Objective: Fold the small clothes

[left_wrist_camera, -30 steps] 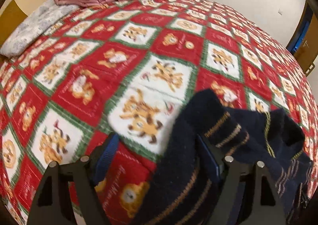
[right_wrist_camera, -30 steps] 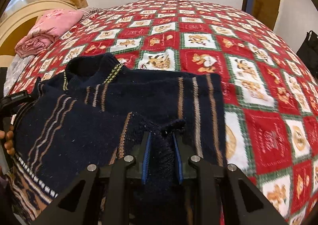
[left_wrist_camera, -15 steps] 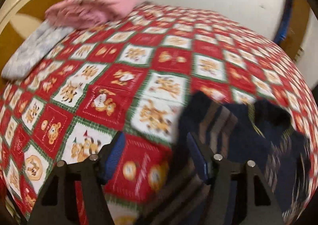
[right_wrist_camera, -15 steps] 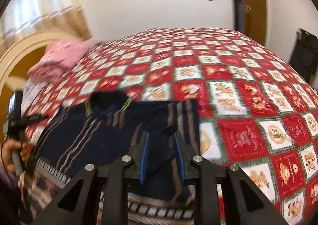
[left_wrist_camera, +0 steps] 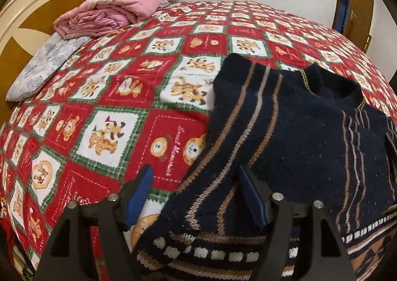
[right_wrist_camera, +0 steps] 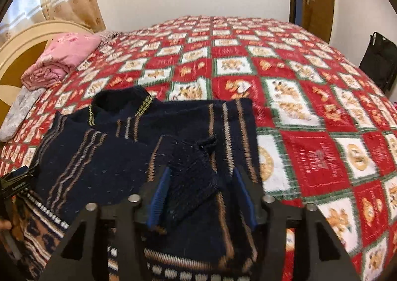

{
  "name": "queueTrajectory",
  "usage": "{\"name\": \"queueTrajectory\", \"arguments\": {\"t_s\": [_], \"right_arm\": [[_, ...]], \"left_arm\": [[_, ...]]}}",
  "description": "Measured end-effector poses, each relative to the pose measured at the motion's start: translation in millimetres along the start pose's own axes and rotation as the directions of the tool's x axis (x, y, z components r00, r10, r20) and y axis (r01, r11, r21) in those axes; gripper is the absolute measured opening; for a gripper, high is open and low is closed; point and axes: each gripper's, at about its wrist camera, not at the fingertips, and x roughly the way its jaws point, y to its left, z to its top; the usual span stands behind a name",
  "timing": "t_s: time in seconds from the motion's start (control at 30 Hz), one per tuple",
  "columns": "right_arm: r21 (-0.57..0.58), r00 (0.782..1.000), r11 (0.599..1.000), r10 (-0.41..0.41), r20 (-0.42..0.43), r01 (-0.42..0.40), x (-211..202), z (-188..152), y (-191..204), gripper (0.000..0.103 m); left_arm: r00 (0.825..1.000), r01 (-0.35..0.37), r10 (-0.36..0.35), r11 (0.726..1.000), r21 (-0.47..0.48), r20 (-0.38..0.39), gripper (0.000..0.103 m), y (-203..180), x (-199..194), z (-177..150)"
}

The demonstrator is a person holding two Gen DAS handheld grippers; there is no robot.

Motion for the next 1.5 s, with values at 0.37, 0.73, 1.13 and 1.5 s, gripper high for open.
{"name": "queueTrajectory", "arguments": {"t_s": [0.37,0.73,1.13,1.5], "right_arm": [[0.056,0.999,0.997,-0.046,0.024,0.045,-24,-30,-31,0.018],[0.092,0.985,0.981,-0.166,-0.042,0.169,-51,-54,-51,0.018],[-0.101,1.000,0.995,0.007,0.015,-0.005,-30,-13,39,0.018],[0.041,0.996,0.996,0.085,-0.025,-0.084,-47,-41,5,0.018]], "left_arm": [[1.000,-0.004,0.003,0.998,-0.061,-0.010,0.096,11,11,-2],[1.000,-0.019,0.018,0.998,-0.052,-0.009,0.097,11,9,-2],[0.995,-0.086,0.084,0.995,0.052,0.045,0.096,-10,-13,-1],[0.999,0.035,-0.037,0.997,-0.071,-0.026,0.099,28,-8,-9]]}}
